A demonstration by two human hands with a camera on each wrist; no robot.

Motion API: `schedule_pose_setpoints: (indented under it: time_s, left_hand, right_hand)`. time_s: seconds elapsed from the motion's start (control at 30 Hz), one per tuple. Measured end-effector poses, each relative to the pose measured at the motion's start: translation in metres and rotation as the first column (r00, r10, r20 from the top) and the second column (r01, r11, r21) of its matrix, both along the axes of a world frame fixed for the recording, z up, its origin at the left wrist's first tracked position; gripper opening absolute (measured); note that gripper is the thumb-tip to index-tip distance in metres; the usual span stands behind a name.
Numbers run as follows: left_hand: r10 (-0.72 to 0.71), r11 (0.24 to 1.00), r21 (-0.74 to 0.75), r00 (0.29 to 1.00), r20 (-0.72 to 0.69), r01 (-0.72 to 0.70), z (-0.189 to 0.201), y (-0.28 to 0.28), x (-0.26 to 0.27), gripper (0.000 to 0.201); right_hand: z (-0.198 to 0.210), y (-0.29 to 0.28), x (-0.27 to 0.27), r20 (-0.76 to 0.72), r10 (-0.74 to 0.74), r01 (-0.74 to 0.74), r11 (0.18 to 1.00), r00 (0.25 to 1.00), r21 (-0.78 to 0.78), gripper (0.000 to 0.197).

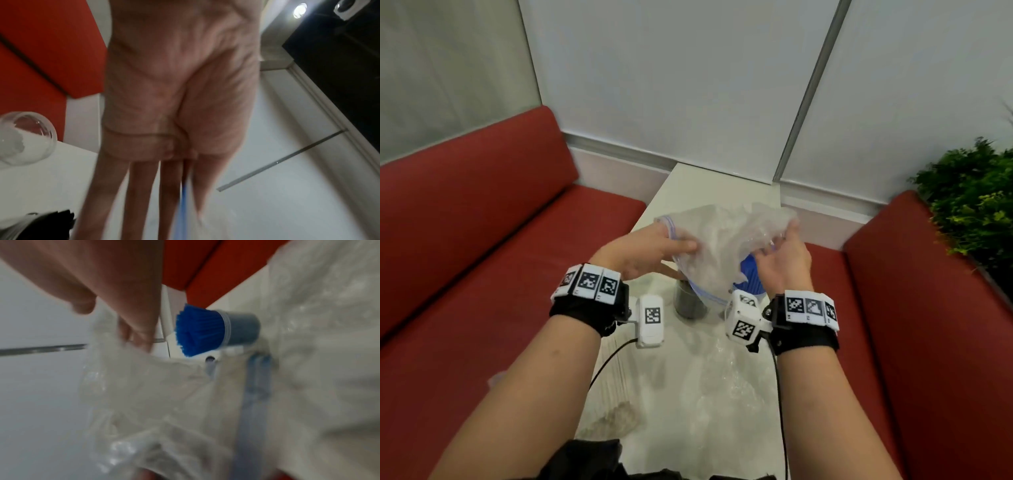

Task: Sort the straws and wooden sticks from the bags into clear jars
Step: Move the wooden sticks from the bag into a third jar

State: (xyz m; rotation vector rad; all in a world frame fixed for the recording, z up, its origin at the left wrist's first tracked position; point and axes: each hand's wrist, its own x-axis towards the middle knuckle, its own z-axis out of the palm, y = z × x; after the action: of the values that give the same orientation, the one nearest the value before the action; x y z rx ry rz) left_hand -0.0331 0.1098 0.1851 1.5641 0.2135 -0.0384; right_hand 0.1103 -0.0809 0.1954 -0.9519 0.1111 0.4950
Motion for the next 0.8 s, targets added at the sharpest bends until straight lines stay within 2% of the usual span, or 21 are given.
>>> schedule_pose_setpoints:
  time_s: [0.07, 0.1, 0.13, 0.17, 0.2, 0.23, 0.27, 0.3, 0.33, 0.37, 0.4, 0.47, 0.53, 0.57, 0.6, 0.67, 0.73, 0.8]
  left_hand:
    - [0.145, 0.987, -0.071, 0.989, 0.029, -0.143, -0.001, -0.004, 0.013, 0.02]
    - [0.135, 0.99, -0.042, 0.99, 0.046, -0.133, 0.0, -0.005, 0.017, 0.021]
    - [0.1, 0.995, -0.003, 0.993, 0.061, -0.1, 0.0, -0.004, 0.022, 0.022]
    - [0.088, 0.996, 0.021, 0.993, 0.079, -0.09, 0.001, -0.003, 0.025, 0.023]
    - [0.133, 0.991, 0.005, 0.986, 0.098, -0.134, 0.002, -0.001, 0.027, 0.023]
    - [0.241, 0.97, -0.05, 0.964, 0.116, -0.236, 0.003, 0.003, 0.029, 0.022]
    - [0.4, 0.914, -0.126, 0.907, 0.13, -0.385, 0.004, 0.008, 0.029, 0.021]
    - [0.575, 0.815, -0.185, 0.808, 0.132, -0.55, 0.005, 0.014, 0.029, 0.021]
    - [0.709, 0.704, -0.202, 0.692, 0.136, -0.681, 0.007, 0.021, 0.028, 0.021]
    - [0.781, 0.625, -0.176, 0.606, 0.153, -0.761, 0.008, 0.027, 0.027, 0.019]
    - [0.807, 0.586, -0.124, 0.561, 0.184, -0.801, 0.009, 0.031, 0.025, 0.018]
    - [0.786, 0.567, 0.016, 0.547, 0.288, -0.823, 0.011, 0.037, 0.022, 0.022]
    - [0.75, 0.542, 0.108, 0.538, 0.385, -0.833, 0.013, 0.035, 0.023, 0.028]
    - [0.745, 0.534, 0.105, 0.526, 0.41, -0.839, 0.013, 0.032, 0.026, 0.03]
    - [0.749, 0.541, 0.068, 0.517, 0.415, -0.838, 0.013, 0.026, 0.029, 0.032]
    - [0.758, 0.608, -0.122, 0.528, 0.382, -0.785, 0.012, 0.008, 0.038, 0.041]
    - [0.7, 0.713, -0.305, 0.611, 0.37, -0.631, 0.003, -0.013, 0.048, 0.05]
    - [0.594, 0.804, -0.301, 0.722, 0.355, -0.513, -0.008, -0.035, 0.057, 0.064]
  right_hand:
    - [-0.004, 0.01, -0.005, 0.08, 0.233, -0.214, 0.956, 0.969, -0.2, 0.051]
    - [-0.007, 0.013, -0.012, 0.122, 0.347, -0.295, 0.902, 0.93, -0.316, 0.05]
    - [-0.014, 0.017, -0.014, 0.165, 0.394, -0.303, 0.863, 0.904, -0.404, 0.041]
    - [-0.02, 0.021, -0.016, 0.204, 0.376, -0.254, 0.855, 0.904, -0.451, 0.029]
    - [-0.023, 0.022, -0.014, 0.252, 0.305, -0.166, 0.874, 0.918, -0.456, 0.021]
    - [-0.026, 0.02, -0.01, 0.3, 0.218, -0.063, 0.89, 0.929, -0.452, 0.022]
    - [-0.03, 0.015, -0.003, 0.361, 0.149, 0.038, 0.886, 0.921, -0.462, 0.023]
    - [-0.032, 0.007, 0.005, 0.429, 0.124, 0.117, 0.862, 0.895, -0.493, 0.024]
    - [-0.035, -0.003, 0.013, 0.503, 0.148, 0.168, 0.832, 0.851, -0.529, 0.027]
    - [-0.038, -0.012, 0.019, 0.568, 0.201, 0.188, 0.812, 0.798, -0.552, 0.033]
    - [-0.04, -0.021, 0.024, 0.601, 0.248, 0.185, 0.804, 0.76, -0.566, 0.039]
    - [-0.046, -0.033, 0.031, 0.62, 0.256, 0.184, 0.811, 0.742, -0.555, 0.049]
    - [-0.053, -0.039, 0.033, 0.613, 0.175, 0.212, 0.837, 0.77, -0.505, 0.049]
    - [-0.055, -0.04, 0.033, 0.601, 0.134, 0.215, 0.854, 0.788, -0.473, 0.046]
    - [-0.057, -0.04, 0.032, 0.588, 0.107, 0.208, 0.872, 0.802, -0.443, 0.041]
    - [-0.057, -0.037, 0.029, 0.58, 0.075, 0.201, 0.896, 0.811, -0.396, 0.029]
    - [-0.052, -0.031, 0.023, 0.563, 0.035, 0.187, 0.924, 0.825, -0.332, 0.016]
    - [-0.044, -0.024, 0.018, 0.524, -0.033, 0.181, 0.955, 0.851, -0.233, 0.008]
